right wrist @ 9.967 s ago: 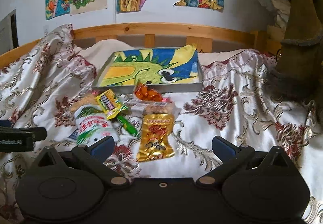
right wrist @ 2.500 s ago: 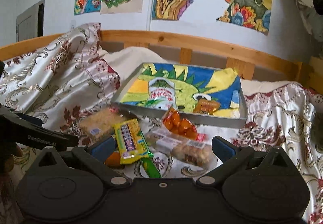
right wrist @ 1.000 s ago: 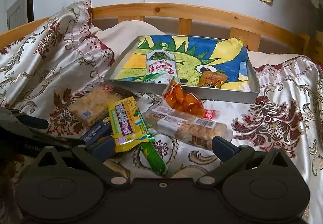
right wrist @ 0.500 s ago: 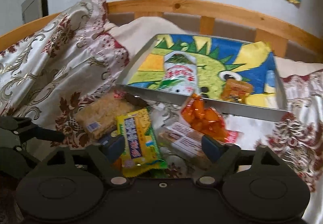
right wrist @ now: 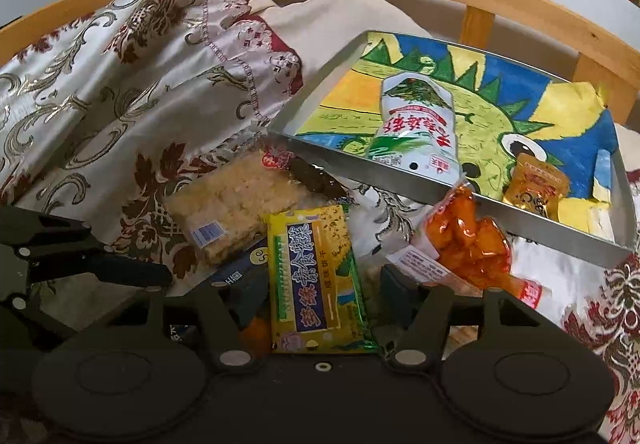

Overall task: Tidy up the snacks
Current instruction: 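Grasp the yellow-green snack bar with the right tool while the left tool grasps the dark blue stick pack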

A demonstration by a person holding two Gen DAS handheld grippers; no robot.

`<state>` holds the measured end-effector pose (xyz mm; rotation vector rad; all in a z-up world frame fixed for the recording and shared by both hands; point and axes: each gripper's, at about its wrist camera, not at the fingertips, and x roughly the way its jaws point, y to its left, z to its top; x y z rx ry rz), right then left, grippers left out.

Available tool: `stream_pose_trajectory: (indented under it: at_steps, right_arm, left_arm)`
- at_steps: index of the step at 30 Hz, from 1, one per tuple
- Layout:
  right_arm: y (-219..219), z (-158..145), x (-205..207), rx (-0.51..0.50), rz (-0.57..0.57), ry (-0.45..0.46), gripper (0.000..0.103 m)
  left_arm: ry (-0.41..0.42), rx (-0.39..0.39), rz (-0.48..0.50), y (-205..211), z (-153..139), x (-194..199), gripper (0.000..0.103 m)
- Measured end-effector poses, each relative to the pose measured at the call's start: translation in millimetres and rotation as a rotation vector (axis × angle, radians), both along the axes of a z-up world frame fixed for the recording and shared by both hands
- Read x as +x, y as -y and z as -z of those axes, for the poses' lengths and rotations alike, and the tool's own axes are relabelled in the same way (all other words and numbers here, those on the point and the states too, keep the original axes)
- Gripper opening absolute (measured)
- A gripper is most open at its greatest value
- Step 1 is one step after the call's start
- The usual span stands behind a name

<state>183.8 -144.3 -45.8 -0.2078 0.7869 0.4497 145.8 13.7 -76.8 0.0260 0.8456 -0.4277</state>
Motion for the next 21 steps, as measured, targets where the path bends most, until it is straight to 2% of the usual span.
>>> stream_pose_trajectory:
  at_steps: [5, 8, 12, 18, 21]
  right_arm:
    - [-5.5, 3.0, 0.0, -0.035, -0.03, -0.016, 0.06]
    - [-7.0, 9.1, 3.7, -0.049, -0.025, -0.058, 0.055]
    - [-0.9, 9.5, 5.0, -0.016, 0.002, -0.066, 0.053]
    - [6.1, 4.7, -7.2, -0.012, 0.015, -0.039, 0.052]
    - [12.2, 2.6, -12.8, 0.002, 0.035, -0.036, 0.052]
  left_arm:
    - [-0.017, -0.026, 0.002, -3.3, 2.1, 4.2, 0.065]
    - [-0.026, -0.021, 0.011, -2.7, 1.0, 4.8, 0.057]
    - [-0.049, -0.047, 0.001, -6.2, 0.5, 6.7, 0.044]
    - [-0.108, -0.102, -0.03, -12.7, -2.9, 10.9, 0.042]
    - [-0.107, -0.089, -0.031, -10.6, -2.1, 11.8, 0.044]
